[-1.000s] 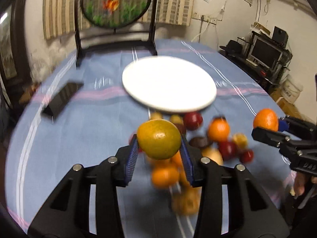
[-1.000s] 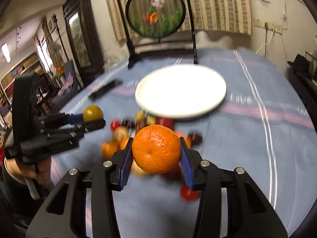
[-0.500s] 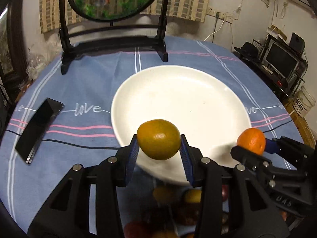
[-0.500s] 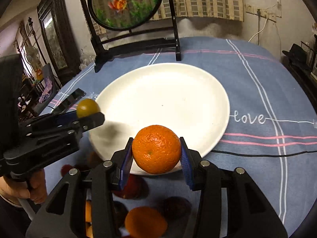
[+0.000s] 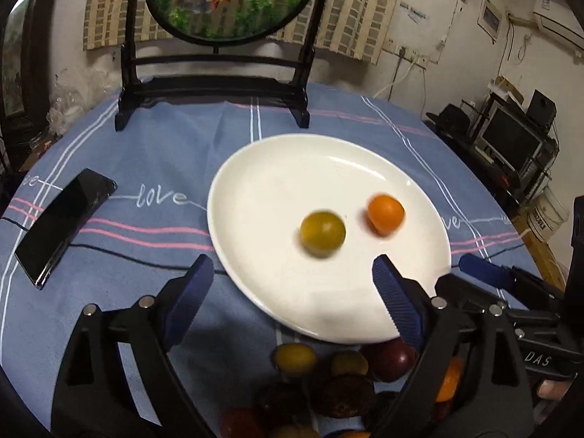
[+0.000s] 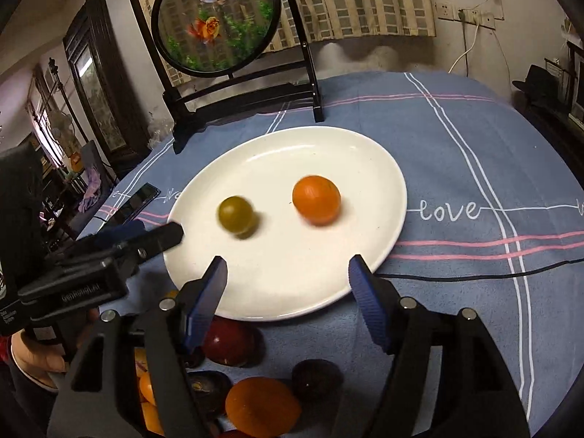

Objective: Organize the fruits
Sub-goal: 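Carry both fruits to the white plate and open both tools, then grasp the red tomato with the right tool while the left tool grasps the brown potato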

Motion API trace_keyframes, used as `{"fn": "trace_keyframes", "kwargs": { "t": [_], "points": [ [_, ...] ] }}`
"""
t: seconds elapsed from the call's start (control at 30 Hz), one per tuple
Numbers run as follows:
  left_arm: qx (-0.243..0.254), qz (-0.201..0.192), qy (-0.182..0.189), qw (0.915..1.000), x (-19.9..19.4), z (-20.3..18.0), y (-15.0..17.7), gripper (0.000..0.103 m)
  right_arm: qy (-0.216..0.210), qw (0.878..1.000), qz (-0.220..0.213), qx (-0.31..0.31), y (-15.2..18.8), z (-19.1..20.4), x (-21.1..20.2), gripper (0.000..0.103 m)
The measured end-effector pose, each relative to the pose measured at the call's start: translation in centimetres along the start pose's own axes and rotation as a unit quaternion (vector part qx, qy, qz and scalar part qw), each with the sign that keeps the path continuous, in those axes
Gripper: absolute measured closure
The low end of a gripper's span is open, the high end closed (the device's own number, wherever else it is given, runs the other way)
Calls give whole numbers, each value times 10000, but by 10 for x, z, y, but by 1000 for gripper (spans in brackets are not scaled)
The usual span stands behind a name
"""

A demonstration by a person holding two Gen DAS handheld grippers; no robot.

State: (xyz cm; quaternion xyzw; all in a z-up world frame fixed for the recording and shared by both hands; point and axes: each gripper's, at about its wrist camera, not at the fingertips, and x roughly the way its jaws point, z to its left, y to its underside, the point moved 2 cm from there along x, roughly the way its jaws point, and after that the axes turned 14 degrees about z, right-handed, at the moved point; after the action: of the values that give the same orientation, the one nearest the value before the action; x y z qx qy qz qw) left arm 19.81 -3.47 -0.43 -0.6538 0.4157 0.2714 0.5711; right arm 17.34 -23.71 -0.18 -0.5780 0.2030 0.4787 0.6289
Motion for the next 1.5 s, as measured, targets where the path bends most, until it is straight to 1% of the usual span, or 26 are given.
{"fn": "trace_keyframes", "kwargs": {
  "t": [0.13, 0.23, 0.37, 0.47, 0.57, 0.6, 0.7, 0.77, 0.83, 0.93, 1.1, 1.2, 1.23, 1.27, 1.3, 1.33, 1.43, 1.5],
  "points": [
    [75, 164, -45, 9998, 3, -1, 5, 11, 20, 10000, -25, 13, 1, -2, 0, 33],
    [63, 275, -36, 9996, 0, 1, 10, 11, -75, 10000, -37, -10, 3, -2, -2, 33],
    [-7, 323, -306, 9990, -14, 6, 30, 11, -267, 9995, -152, 87, 15, -6, -14, 33],
    [2, 383, -384, 9985, -31, 8, 51, 10, -144, 9998, -61, 140, 33, -9, -24, 33],
    [47, 263, -592, 9979, -53, 9, 77, 8, -12, 10000, -19, -78, 60, -4, -41, 33],
    [29, 236, -588, 9980, -61, 10, 89, 5, 35, 9998, 8, -186, 69, -3, -45, 33],
    [25, 291, -489, 9984, -71, 9, 115, 5, 264, 9990, 197, -318, 102, -4, -53, 33],
    [69, 348, -522, 9980, -75, 6, 131, 5, 425, 9981, 316, -319, 121, -8, -56, 33],
    [131, 391, -567, 9975, -77, 1, 145, 5, 487, 9976, 379, -304, 133, -10, -59, 33],
    [121, 471, -515, 9975, -82, -4, 158, 5, 553, 9969, 433, -360, 146, -8, -60, 33],
    [242, 510, -456, 9974, -86, -19, 167, 5, 921, 9920, 422, -760, 156, 7, -56, 33],
    [398, 600, -435, 9965, -81, -29, 171, 5, 944, 9906, 514, -851, 156, 11, -50, 34],
    [424, 640, -451, 9960, -78, -30, 172, 5, 950, 9905, 545, -829, 156, 11, -49, 37],
    [444, 680, -470, 9956, -75, -31, 172, 5, 1006, 9899, 595, -805, 155, 11, -46, 45],
    [454, 733, -507, 9950, -70, -32, 173, 5, 1083, 9890, 637, -778, 154, 11, -43, 47],
    [461, 761, -516, 9947, -67, -33, 174, 5, 1125, 9886, 649, -764, 154, 11, -41, 54],
    [504, 889, -497, 9935, -59, -33, 177, 5, 1133, 9884, 704, -723, 152, 10, -37, 65],
    [500, 960, -447, 9931, -55, -33, 179, 5, 1053, 9891, 716, -738, 151, 10, -35, 72]
  ]
}}
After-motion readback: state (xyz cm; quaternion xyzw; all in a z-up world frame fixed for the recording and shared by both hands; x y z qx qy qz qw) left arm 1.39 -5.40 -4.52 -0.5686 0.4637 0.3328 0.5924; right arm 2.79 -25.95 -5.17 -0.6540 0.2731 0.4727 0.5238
